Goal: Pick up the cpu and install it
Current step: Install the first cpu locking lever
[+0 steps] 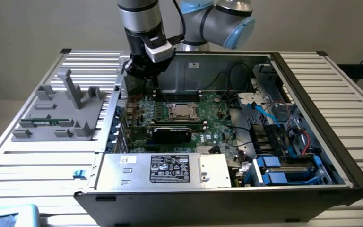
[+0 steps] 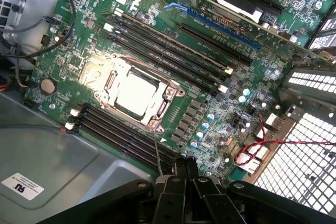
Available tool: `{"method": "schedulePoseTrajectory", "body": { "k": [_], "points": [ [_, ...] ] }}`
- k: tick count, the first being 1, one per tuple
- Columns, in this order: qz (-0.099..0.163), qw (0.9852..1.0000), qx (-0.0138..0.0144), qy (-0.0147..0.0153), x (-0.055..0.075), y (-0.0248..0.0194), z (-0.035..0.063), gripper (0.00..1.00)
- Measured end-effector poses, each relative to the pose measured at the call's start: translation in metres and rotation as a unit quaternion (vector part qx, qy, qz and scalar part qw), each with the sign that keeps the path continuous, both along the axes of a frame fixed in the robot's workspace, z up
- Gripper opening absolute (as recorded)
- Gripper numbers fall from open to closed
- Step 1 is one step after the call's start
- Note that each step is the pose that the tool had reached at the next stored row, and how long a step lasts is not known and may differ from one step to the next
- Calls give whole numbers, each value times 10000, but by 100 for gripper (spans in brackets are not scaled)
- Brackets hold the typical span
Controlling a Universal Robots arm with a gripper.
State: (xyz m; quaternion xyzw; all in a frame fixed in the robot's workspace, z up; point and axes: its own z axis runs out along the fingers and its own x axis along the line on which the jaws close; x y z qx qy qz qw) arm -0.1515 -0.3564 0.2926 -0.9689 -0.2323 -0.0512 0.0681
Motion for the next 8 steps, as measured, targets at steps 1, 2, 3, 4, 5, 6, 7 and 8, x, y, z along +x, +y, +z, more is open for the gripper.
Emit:
{"method": "schedulePoseTrajectory", "body": {
  "k": [1, 2, 3, 4, 5, 6, 7, 8],
  "points": [
    [1, 10000, 0, 0, 0, 0, 0, 12],
    [1, 10000, 2, 0, 0, -1, -2, 12],
    [-1, 10000, 16, -1, 0, -1, -7, 12],
    [-6, 10000, 50, 0, 0, -1, -13, 12],
    [-15, 10000, 85, 0, 0, -1, -20, 12],
    [-28, 9999, 127, -1, 0, -1, -27, 12],
    [-42, 9999, 166, -1, 0, -1, -33, 12],
    [-61, 9998, 202, -1, 0, -1, -39, 12]
  ]
}}
